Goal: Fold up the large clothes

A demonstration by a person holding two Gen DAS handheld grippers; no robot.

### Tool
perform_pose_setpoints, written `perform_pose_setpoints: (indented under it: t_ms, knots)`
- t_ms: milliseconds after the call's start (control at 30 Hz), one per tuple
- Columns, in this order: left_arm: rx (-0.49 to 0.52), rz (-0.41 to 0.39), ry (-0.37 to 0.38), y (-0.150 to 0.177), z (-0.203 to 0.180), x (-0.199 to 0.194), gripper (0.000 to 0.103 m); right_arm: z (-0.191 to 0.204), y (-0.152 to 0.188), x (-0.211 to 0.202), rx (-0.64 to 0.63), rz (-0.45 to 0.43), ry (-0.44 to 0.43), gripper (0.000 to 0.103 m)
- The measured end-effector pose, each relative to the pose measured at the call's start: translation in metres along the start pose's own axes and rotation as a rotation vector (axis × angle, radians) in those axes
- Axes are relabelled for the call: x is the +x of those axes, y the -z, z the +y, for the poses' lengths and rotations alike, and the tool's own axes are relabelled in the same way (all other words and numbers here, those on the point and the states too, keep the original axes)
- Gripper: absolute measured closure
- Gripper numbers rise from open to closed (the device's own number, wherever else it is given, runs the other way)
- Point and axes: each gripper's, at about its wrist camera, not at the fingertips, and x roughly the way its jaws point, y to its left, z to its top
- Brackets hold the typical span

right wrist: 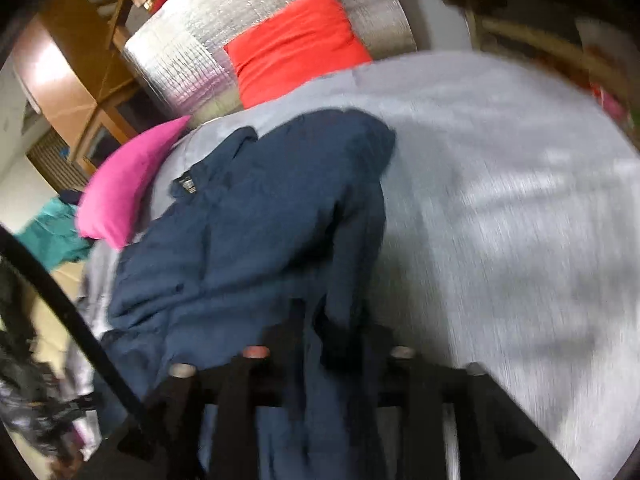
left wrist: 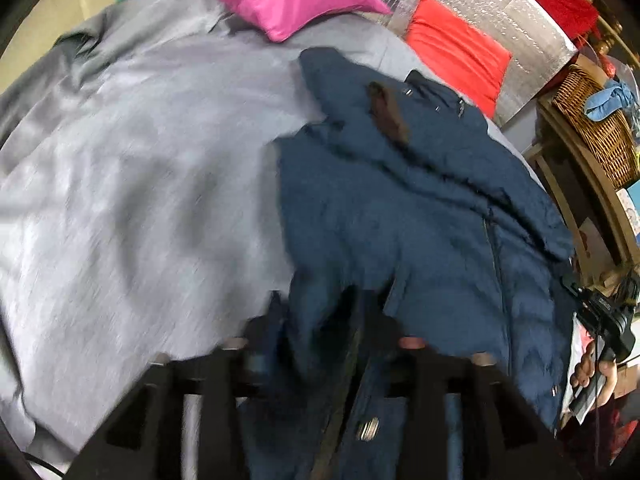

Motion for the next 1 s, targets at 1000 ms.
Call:
perform_pose_setpoints:
  t_ms: [1000]
  knots:
    - [-0.064, 0.058, 0.063, 0.134, 0.059, -0.057, 0.037, 0.017, 0.163, -0.065, -0.092, 0.288, -0.258, 0.049]
